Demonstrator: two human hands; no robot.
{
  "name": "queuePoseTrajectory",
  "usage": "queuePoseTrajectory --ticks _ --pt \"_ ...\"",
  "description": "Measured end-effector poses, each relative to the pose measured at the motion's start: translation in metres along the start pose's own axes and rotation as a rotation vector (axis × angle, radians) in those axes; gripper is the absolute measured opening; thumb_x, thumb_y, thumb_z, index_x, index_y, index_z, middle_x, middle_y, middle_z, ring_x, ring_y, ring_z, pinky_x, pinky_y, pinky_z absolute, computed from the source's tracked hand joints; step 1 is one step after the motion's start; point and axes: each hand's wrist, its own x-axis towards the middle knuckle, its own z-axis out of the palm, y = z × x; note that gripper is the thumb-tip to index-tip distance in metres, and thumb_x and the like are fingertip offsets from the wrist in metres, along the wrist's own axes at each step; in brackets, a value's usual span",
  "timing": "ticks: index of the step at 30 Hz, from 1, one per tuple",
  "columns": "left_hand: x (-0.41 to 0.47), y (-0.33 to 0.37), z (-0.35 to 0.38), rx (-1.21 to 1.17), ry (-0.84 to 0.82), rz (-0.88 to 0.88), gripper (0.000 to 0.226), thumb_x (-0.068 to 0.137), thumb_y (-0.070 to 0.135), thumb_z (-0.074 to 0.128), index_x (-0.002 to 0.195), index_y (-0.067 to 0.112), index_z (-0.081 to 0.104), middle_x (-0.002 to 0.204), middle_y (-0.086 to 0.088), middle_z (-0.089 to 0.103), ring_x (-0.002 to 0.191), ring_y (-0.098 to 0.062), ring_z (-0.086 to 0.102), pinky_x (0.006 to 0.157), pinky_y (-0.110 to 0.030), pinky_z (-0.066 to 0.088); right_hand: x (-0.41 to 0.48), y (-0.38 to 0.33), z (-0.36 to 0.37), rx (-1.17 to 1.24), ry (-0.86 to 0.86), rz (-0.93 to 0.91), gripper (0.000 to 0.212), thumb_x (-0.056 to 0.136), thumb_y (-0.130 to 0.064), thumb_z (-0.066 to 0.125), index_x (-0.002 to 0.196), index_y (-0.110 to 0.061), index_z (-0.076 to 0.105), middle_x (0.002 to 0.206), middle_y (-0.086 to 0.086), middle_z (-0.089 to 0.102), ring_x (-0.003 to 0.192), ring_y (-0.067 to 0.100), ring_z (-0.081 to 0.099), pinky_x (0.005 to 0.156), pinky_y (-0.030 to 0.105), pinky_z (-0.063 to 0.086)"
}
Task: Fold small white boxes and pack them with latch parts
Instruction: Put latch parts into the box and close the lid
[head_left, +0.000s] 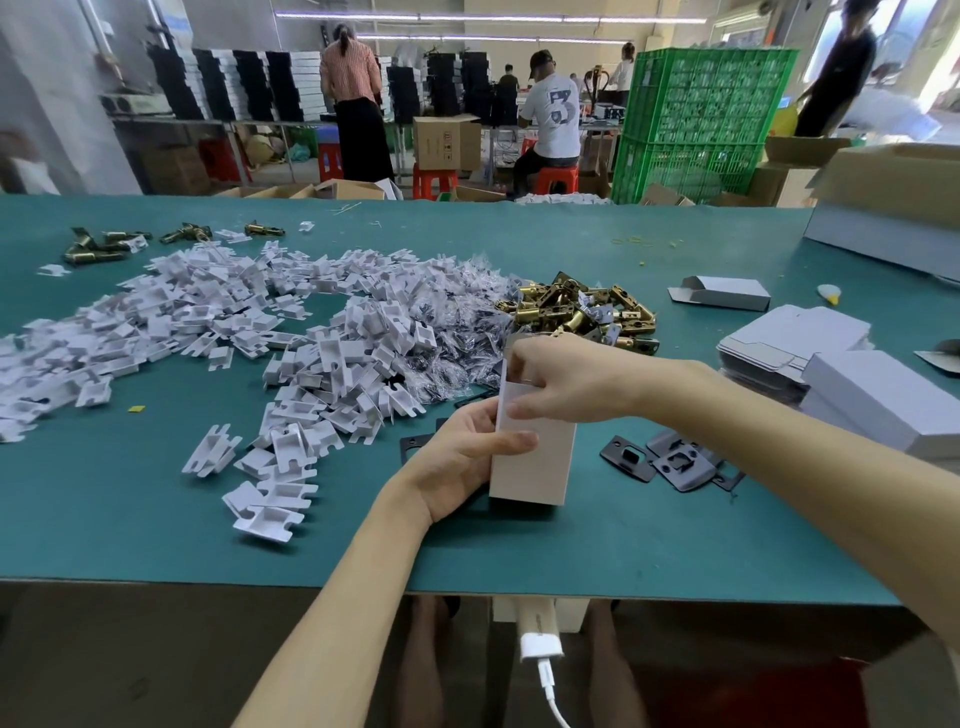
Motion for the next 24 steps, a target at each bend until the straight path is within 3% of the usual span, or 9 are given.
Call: queuePoseTrajectory --ticks 3,6,9,13,16,18,20,22,24 --pt "0.0 -0.001 -0.001 0.011 -0.009 -0.004 0.056 0.088 -0.001 0.068 0.142 -0.006 0.053 0.144 -0.035 0.053 0.123 -0.037 0.06 0.107 -0.051 0.05 0.0 -0.004 -0.003 0.012 -0.023 0.004 0.022 0.093 -0.034 0.069 0.103 -0.018 0.058 0.097 0.003 0.067 0.087 0.022 0.065 0.075 0.043 0.059" --pt "0.0 -0.001 -0.001 0.025 -0.015 -0.017 0.058 0.088 -0.001 0.067 0.143 -0.01 0.049 0.145 -0.037 0.05 0.125 -0.039 0.057 0.113 -0.057 0.043 0.0 -0.008 -0.004 0.044 -0.038 -0.005 0.013 0.093 -0.032 0.07 0.095 -0.02 0.064 0.09 0.0 0.069 0.078 0.015 0.064 0.066 0.032 0.055" --pt "0.0 -0.001 -0.001 0.029 -0.013 -0.023 0.06 0.088 0.0 0.067 0.143 -0.011 0.048 0.146 -0.038 0.049 0.125 -0.04 0.056 0.116 -0.062 0.039 -0.006 -0.006 -0.008 0.078 0.011 -0.04 0.01 0.094 -0.027 0.068 0.092 -0.018 0.07 0.088 -0.005 0.07 0.08 0.011 0.064 0.069 0.024 0.051" --pt "-0.001 0.001 0.002 0.02 -0.01 -0.001 0.057 0.089 0.004 0.067 0.144 -0.005 0.052 0.145 -0.033 0.054 0.124 -0.039 0.058 0.113 -0.058 0.044 -0.019 0.013 -0.008 0.256 0.459 -0.076 0.017 0.094 -0.02 0.071 0.109 -0.014 0.074 0.1 -0.003 0.074 0.093 0.01 0.068 0.086 0.024 0.055" --pt "-0.002 0.003 0.001 -0.031 0.029 0.017 0.054 0.092 0.008 0.067 0.144 0.002 0.056 0.142 -0.024 0.061 0.119 -0.031 0.064 0.1 -0.045 0.056 -0.031 0.029 0.023 0.451 0.699 0.026 0.03 0.091 -0.016 0.074 0.12 -0.016 0.067 0.109 0.001 0.067 0.096 0.011 0.065 0.084 0.017 0.053" --pt "-0.003 0.004 0.002 -0.035 0.043 0.026 0.053 0.094 0.01 0.066 0.145 0.005 0.056 0.141 -0.02 0.063 0.118 -0.03 0.066 0.096 -0.042 0.058 -0.034 0.035 0.055 0.662 0.601 0.105 0.049 0.091 -0.016 0.075 0.137 -0.024 0.06 0.121 0.005 0.06 0.098 0.014 0.067 0.083 0.016 0.054" --pt "-0.003 0.003 0.003 -0.007 0.028 0.021 0.052 0.096 0.01 0.063 0.147 0.005 0.054 0.143 -0.021 0.061 0.121 -0.032 0.064 0.097 -0.043 0.057 -0.034 0.036 0.083 0.964 0.495 0.12 0.062 0.093 -0.017 0.074 0.148 -0.033 0.05 0.126 0.005 0.062 0.098 0.017 0.072 0.083 0.029 0.059" --pt "-0.003 0.001 0.005 0.029 -0.006 0.014 0.051 0.099 0.01 0.059 0.149 0.005 0.051 0.145 -0.021 0.059 0.124 -0.034 0.062 0.102 -0.046 0.055 -0.032 0.035 0.1 1.182 0.484 0.1 0.066 0.093 -0.019 0.073 0.15 -0.041 0.046 0.121 -0.003 0.069 0.097 0.011 0.074 0.076 0.027 0.06" --pt "-0.003 -0.004 0.007 0.059 -0.014 0.012 0.05 0.102 0.01 0.056 0.151 0.007 0.047 0.146 -0.019 0.059 0.129 -0.036 0.06 0.107 -0.049 0.052 -0.032 0.036 0.11 1.219 0.53 0.093 0.065 0.093 -0.023 0.073 0.149 -0.044 0.047 0.113 -0.009 0.073 0.101 0.005 0.072 0.077 0.023 0.057"
